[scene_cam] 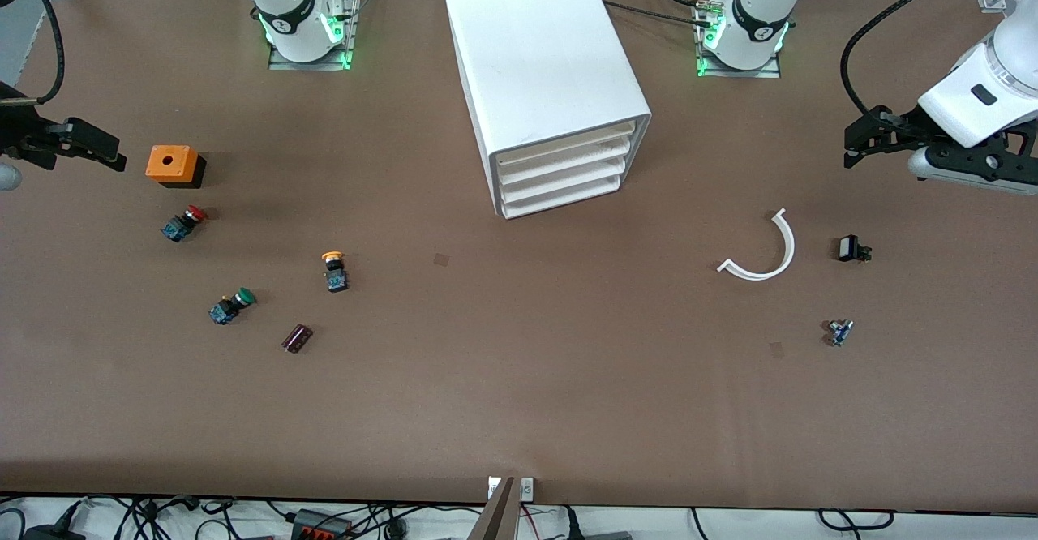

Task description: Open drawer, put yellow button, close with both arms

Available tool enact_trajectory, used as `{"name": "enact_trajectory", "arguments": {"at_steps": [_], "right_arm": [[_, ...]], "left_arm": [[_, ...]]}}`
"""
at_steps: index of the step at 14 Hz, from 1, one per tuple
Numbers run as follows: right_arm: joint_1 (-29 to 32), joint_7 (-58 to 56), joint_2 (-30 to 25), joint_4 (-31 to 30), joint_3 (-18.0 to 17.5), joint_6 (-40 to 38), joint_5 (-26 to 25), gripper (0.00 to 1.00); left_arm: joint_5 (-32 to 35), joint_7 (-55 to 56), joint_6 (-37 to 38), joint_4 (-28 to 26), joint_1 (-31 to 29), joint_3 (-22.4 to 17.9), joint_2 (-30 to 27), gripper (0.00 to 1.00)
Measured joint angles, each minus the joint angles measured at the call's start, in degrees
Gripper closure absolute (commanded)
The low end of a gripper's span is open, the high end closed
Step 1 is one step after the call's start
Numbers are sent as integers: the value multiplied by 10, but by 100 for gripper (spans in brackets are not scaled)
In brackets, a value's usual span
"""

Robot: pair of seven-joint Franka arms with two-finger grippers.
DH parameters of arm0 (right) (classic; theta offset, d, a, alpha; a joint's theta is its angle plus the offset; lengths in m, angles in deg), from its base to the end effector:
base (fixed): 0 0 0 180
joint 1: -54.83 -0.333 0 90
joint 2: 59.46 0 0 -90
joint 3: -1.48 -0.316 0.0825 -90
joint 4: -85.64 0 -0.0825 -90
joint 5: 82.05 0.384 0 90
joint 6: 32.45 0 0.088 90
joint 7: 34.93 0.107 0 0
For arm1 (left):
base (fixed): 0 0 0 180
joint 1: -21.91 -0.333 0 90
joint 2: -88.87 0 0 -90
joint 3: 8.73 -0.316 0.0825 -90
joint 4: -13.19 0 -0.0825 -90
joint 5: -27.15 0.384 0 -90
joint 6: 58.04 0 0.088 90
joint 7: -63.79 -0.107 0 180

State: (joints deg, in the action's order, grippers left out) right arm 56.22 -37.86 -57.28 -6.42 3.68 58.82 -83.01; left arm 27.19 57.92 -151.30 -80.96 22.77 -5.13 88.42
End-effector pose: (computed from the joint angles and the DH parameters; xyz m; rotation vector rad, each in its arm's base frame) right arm 0.5646 -0.0368 0.5881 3.1252 -0.0168 -0.0825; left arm 0.5540 -0.0433 0.5995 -3.1277 0.2828 0.0121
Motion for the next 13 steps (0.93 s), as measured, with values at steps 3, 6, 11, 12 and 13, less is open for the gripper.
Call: {"name": "enact_trajectory", "arguments": {"at_steps": [3,6,11,12,13], "right_arm": [[0,0,0,0,0,0,0,0],[0,0,0,0,0,1,0,0],[0,0,0,-2,0,3,0,0],[0,0,2,-4,0,5,0,0],[0,0,6,-7,0,10,0,0]], "left_arm": [[0,0,0,0,0,0,0,0],[0,0,0,0,0,0,0,0],[0,0,0,0,0,1,0,0],[0,0,0,0,0,1,0,0],[0,0,0,0,0,1,0,0]]}}
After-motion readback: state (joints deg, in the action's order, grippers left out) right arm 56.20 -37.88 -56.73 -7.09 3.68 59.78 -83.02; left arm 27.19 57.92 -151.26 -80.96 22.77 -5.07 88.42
